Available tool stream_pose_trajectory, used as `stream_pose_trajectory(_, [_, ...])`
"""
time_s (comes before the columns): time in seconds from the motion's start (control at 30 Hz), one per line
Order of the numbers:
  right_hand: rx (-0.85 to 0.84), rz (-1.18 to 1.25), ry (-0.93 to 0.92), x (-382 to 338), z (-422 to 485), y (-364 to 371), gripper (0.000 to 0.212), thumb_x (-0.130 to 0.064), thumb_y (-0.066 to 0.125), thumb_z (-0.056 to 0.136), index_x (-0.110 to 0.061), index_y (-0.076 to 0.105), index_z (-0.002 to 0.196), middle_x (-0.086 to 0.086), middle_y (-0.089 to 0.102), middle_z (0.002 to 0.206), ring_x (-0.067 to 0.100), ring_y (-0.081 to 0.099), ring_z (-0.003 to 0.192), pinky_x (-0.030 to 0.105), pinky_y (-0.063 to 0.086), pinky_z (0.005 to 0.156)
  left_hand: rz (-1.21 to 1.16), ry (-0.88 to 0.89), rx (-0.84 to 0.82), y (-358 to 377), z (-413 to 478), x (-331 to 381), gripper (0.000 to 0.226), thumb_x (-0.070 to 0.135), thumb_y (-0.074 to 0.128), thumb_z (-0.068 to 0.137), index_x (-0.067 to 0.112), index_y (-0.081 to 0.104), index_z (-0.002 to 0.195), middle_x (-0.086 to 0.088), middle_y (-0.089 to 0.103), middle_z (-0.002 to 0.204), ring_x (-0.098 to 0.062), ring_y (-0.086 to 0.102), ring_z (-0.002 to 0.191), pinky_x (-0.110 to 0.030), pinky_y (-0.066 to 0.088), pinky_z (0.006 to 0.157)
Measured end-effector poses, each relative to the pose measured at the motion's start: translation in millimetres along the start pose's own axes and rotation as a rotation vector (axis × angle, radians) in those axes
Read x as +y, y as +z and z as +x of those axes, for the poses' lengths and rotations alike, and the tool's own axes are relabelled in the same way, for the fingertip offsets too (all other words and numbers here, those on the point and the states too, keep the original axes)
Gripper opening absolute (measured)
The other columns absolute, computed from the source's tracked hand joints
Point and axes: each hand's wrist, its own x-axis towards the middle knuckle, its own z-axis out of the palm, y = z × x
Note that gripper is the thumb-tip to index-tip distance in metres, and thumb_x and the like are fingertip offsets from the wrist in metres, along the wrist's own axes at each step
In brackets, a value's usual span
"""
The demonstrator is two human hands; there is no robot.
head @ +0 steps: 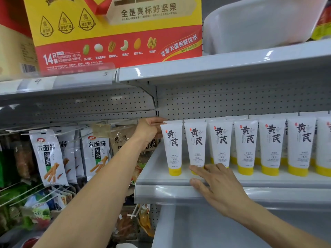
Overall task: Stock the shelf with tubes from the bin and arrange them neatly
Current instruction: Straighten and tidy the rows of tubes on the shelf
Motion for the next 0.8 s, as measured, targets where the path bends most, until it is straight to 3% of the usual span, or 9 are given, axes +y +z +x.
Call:
stream_pose_trajectory(0.23, [-0.010,-0.007,-0.010,-1.2,-0.1,-1.4,0.091,-0.078,-0.009,0.072,-0.044,0.037,0.142,-0.008,0.056,0.115,0.020,0.045,0.108,0.033,0.036,0.094,0.013,0.010,0.029,1.1,-3.7,2.3,0.024,-0.007,0.053,0.092,0.002,0.069,0.108,-0.009,0.072,0.091,-0.009,0.068,0.061,-0.019,0.058,0.056])
stream_pose_trajectory(0.37, [0.001,-0.025,-0.011,0.1,-0.6,-1.5,0.107,-0.080,-0.028,0.063,-0.045,0.035,0.143,-0.008,0.056,0.115,0.019,0.045,0.107,0.032,0.036,0.093,0.029,0.000,0.048,0.9,-5.0,2.2,0.023,-0.007,0.054,0.091,0.001,0.069,0.107,-0.012,0.073,0.094,-0.012,0.068,0.063,-0.020,0.058,0.056])
stream_pose_trajectory(0.5, [0.001,-0.012,-0.009,1.1,0.2,-0.7,0.111,-0.078,-0.031,0.061,-0.044,0.036,0.143,-0.007,0.056,0.116,0.019,0.045,0.107,0.032,0.035,0.093,0.031,0.013,0.036,0.1,-9.5,5.5,0.022,-0.002,0.058,0.092,0.002,0.068,0.111,-0.015,0.072,0.101,-0.010,0.068,0.062,-0.019,0.058,0.057])
stream_pose_trajectory(0.6, [-0.014,-0.013,-0.015,1.2,-0.1,-1.4,0.108,-0.080,-0.027,0.063,-0.044,0.036,0.143,-0.008,0.056,0.117,0.019,0.044,0.108,0.032,0.035,0.093,0.016,0.009,0.041,-5.0,-11.5,-0.2,0.025,0.013,0.056,0.097,0.012,0.065,0.120,-0.008,0.070,0.112,-0.015,0.070,0.084,-0.026,0.059,0.079])
stream_pose_trajectory(0.7, [-0.033,-0.009,-0.013,0.6,-0.4,-3.5,0.098,-0.081,-0.014,0.067,-0.044,0.035,0.144,-0.009,0.055,0.120,0.018,0.043,0.110,0.030,0.034,0.094,0.001,0.018,0.133,-10.3,-24.7,-3.6,0.023,0.035,0.050,0.099,0.025,0.063,0.116,0.005,0.069,0.113,-0.012,0.064,0.103,-0.038,0.044,0.106])
stream_pose_trajectory(0.77, [-0.039,-0.005,-0.006,0.0,0.1,-4.0,0.090,-0.075,-0.008,0.070,-0.044,0.035,0.144,-0.009,0.055,0.122,0.018,0.043,0.112,0.030,0.033,0.094,-0.005,-0.001,0.198,-9.7,-48.3,-6.4,0.026,0.043,0.044,0.100,0.026,0.053,0.117,0.013,0.061,0.108,-0.004,0.057,0.097,-0.031,0.037,0.104])
stream_pose_trajectory(0.8, [-0.040,-0.002,-0.003,-0.6,0.3,-4.3,0.088,-0.072,-0.007,0.071,-0.044,0.035,0.144,-0.008,0.055,0.122,0.018,0.043,0.113,0.030,0.033,0.094,0.019,0.004,0.219,-9.2,-60.9,-10.9,0.026,0.048,0.043,0.098,0.027,0.047,0.113,0.014,0.057,0.110,-0.004,0.054,0.098,-0.033,0.041,0.101])
